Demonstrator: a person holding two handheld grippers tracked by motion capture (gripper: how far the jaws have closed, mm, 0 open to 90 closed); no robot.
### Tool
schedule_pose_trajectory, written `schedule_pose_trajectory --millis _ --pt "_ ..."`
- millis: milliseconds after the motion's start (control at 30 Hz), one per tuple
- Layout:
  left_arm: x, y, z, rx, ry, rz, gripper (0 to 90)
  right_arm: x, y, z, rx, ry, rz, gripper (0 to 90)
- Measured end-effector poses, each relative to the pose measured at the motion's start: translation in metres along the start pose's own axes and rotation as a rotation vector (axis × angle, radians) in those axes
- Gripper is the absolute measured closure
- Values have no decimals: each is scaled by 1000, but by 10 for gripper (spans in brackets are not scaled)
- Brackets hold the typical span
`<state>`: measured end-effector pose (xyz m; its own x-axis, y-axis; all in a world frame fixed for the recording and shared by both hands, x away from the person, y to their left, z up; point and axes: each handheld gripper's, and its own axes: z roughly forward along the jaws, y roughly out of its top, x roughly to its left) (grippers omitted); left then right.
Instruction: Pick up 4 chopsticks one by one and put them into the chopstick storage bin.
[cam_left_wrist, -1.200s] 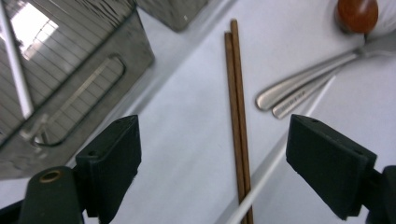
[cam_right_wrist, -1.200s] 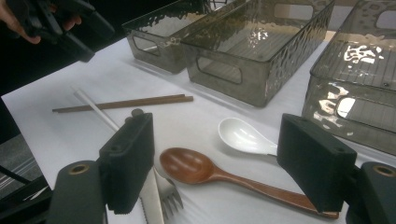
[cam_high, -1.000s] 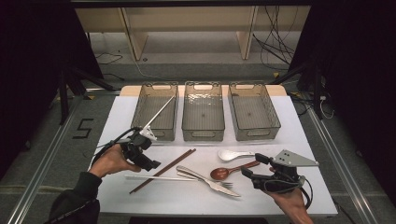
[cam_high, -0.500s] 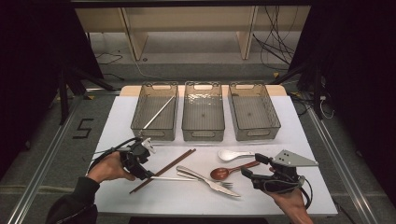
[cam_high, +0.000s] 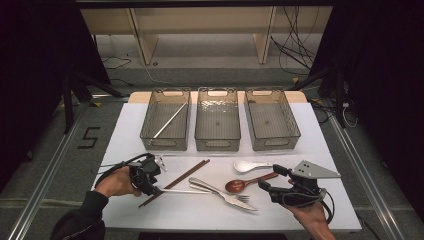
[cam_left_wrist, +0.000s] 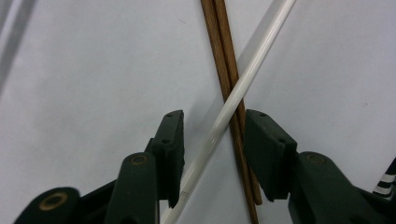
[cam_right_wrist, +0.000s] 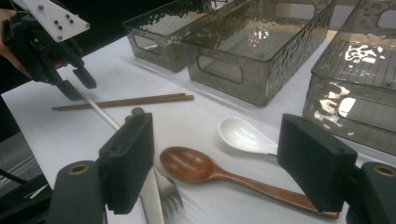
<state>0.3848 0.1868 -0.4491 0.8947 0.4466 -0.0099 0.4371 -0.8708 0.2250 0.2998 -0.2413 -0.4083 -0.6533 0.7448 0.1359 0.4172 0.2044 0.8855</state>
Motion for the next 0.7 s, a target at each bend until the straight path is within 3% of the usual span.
schedule_pose_trajectory --millis 233,700 --pt "0 1 7 45 -13 44 617 0 0 1 3 0 -2 282" --pt "-3 4 9 61 -55 52 724 0 0 1 7 1 -4 282"
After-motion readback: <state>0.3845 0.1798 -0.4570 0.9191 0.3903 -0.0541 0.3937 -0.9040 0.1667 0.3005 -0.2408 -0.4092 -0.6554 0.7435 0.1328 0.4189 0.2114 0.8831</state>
